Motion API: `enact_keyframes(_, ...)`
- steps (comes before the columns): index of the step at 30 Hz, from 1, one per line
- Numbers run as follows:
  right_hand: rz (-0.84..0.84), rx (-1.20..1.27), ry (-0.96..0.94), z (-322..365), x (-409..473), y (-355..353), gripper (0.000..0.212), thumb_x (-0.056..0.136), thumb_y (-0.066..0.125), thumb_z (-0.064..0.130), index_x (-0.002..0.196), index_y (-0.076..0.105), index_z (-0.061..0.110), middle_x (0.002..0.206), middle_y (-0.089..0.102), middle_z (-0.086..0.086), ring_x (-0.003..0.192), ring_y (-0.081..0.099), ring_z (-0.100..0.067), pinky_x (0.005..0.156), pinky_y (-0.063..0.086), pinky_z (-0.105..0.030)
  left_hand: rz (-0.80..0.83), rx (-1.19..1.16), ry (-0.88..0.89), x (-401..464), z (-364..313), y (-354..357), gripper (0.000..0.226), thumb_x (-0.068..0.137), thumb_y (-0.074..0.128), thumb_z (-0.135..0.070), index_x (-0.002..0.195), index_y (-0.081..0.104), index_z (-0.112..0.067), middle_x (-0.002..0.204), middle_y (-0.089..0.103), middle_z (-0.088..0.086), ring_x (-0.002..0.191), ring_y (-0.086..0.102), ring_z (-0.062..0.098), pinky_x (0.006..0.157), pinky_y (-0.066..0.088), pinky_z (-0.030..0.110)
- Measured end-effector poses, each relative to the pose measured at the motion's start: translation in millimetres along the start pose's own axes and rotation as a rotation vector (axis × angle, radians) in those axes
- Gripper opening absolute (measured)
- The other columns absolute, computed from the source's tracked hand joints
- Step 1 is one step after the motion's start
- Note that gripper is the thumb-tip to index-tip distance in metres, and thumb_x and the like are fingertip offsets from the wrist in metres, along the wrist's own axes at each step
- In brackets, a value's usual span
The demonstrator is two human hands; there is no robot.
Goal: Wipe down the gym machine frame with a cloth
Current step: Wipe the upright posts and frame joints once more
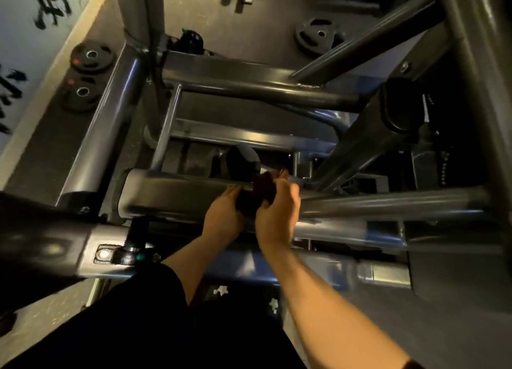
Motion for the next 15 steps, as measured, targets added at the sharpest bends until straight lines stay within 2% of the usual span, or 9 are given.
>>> enact_keyframes(2, 0.107, -0.358, -0.259, -11, 22, -12, 0.036, 0.080, 0.057, -0.005, 0.113, 0.062, 0.008, 0.116, 0.056, -0.011, 0.103, 0.050, -0.035, 0.083, 0.050, -0.045, 0.069, 0.120, 0.047, 3, 1, 3, 0.060, 0.088, 0.057, -0.005, 0.145, 0.041, -0.011, 0.152, 0.039, 0.012, 0.141, 0.035, 0.028, 0.115, 0.027, 0.044)
enact_keyframes(4, 0.229, -0.617, -0.427, -18, 42, -29, 0.028, 0.086, 0.054, 0.002, 0.112, 0.064, 0.006, 0.110, 0.060, -0.013, 0.101, 0.052, -0.038, 0.079, 0.050, -0.046, 0.118, 0.211, 0.050, 5, 0, 10, 0.072, 0.088, 0.057, -0.008, 0.152, 0.025, -0.012, 0.161, 0.018, 0.010, 0.148, 0.015, 0.025, 0.120, 0.012, 0.047)
enact_keyframes(6, 0.323, -0.843, -0.388, -16, 63, -44, 0.026, 0.092, 0.047, 0.009, 0.114, 0.063, 0.008, 0.113, 0.062, -0.012, 0.108, 0.053, -0.036, 0.083, 0.046, -0.040, 0.124, 0.295, 0.070, 5, 2, 16, 0.080, 0.089, 0.060, -0.012, 0.154, 0.014, -0.012, 0.163, 0.006, 0.008, 0.150, 0.002, 0.024, 0.122, 0.004, 0.045)
enact_keyframes(7, 0.371, -0.942, -0.292, -12, 74, -51, 0.026, 0.094, 0.047, 0.012, 0.115, 0.063, 0.009, 0.116, 0.062, -0.011, 0.110, 0.054, -0.034, 0.087, 0.045, -0.039, 0.138, 0.318, 0.071, 4, 4, 16, 0.082, 0.090, 0.062, -0.014, 0.155, 0.011, -0.012, 0.163, 0.002, 0.007, 0.150, -0.001, 0.023, 0.122, 0.002, 0.044)
enact_keyframes(10, 0.502, -0.998, 0.033, -1, 96, -65, 0.026, 0.091, 0.057, 0.020, 0.115, 0.064, 0.012, 0.115, 0.065, -0.011, 0.109, 0.060, -0.031, 0.091, 0.049, -0.039, 0.180, 0.335, 0.076, 6, 10, 14, 0.083, 0.092, 0.061, -0.016, 0.155, 0.005, -0.013, 0.163, -0.006, 0.004, 0.149, -0.008, 0.020, 0.122, 0.000, 0.042)
enact_keyframes(12, 0.561, -0.971, -0.011, 10, 90, -60, 0.028, 0.090, 0.059, 0.023, 0.114, 0.064, 0.011, 0.115, 0.066, -0.011, 0.108, 0.062, -0.030, 0.088, 0.050, -0.038, 0.185, 0.341, 0.072, 6, 12, 15, 0.083, 0.094, 0.059, -0.017, 0.155, 0.003, -0.014, 0.163, -0.009, 0.003, 0.149, -0.010, 0.020, 0.122, -0.002, 0.042)
enact_keyframes(15, 0.582, -0.876, -0.208, 27, 62, -35, 0.027, 0.089, 0.058, 0.024, 0.110, 0.066, 0.011, 0.111, 0.068, -0.012, 0.105, 0.064, -0.032, 0.085, 0.050, -0.036, 0.186, 0.341, 0.076, 5, 10, 16, 0.082, 0.094, 0.058, -0.018, 0.155, 0.002, -0.015, 0.163, -0.008, 0.004, 0.149, -0.010, 0.020, 0.121, -0.004, 0.042)
Point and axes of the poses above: each hand's wrist, its own x-axis towards the middle knuckle, its own y-axis out of the palm, z = x × y, the point moved 1 cm from there along x, towards the middle knuckle
